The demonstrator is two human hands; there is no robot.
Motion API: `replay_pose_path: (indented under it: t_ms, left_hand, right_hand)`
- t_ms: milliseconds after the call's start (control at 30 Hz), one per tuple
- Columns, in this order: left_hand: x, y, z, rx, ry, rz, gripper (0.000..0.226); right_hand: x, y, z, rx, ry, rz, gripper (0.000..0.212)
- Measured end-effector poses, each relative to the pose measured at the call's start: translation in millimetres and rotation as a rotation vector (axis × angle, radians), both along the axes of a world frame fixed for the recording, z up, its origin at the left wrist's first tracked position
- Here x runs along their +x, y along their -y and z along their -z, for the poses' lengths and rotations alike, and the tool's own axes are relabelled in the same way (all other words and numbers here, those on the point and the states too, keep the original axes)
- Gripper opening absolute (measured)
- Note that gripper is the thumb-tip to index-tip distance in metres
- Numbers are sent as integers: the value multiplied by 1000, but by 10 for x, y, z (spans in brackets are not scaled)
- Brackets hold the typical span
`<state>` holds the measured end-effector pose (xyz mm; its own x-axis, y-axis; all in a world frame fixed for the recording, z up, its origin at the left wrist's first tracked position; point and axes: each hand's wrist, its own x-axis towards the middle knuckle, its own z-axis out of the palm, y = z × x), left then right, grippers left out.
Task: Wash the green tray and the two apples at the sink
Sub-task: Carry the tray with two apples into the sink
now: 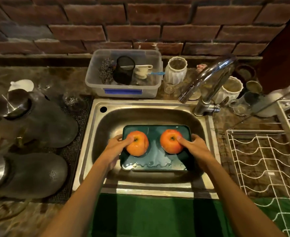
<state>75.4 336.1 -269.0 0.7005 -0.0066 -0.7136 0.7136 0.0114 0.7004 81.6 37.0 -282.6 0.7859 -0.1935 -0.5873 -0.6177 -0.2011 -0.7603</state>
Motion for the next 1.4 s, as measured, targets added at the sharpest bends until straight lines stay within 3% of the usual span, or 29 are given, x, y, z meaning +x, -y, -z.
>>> replay_pose_path:
  t_ms: [133, 267, 333, 400, 567, 767, 1033, 1233, 1333, 1400]
  left_hand:
    - [112, 4, 208, -8, -37, -11, 90]
    - [206, -57, 443, -37, -96, -37, 109]
    - [235, -77, 545, -52, -107, -36, 111]
    - [259, -90, 631, -67, -114, -53, 105]
    - [329, -117, 773, -84, -129, -72, 90]
    - [350, -119, 953, -92, -139, -70, 90]
    - [309, -88, 1125, -110, -179, -72, 60]
    - [252, -127, 1289, -117, -164, -65, 68]
    - [250, -140, 1323, -105, -157, -51, 75]
    - [248, -149, 1312, -72, -149, -48, 61]
  right_hand:
    - [76, -11, 272, 18, -25, -10, 84]
    - [158, -39, 476, 42, -79, 12, 46]
    - [180, -40, 582, 86, -97, 33, 39]
    - [193, -32, 657, 102, -109, 30, 45]
    - [215, -58, 796, 106, -149, -2, 88]
    - [177, -81, 903, 99, -170, 24, 93]
    - [127, -48, 1035, 63, -185, 12, 112]
    - [103, -58, 1083, 38, -180, -2, 119]
    - [73, -70, 1095, 13, -186, -15, 114]
    - [63, -76, 1072, -4, -183, -26, 102]
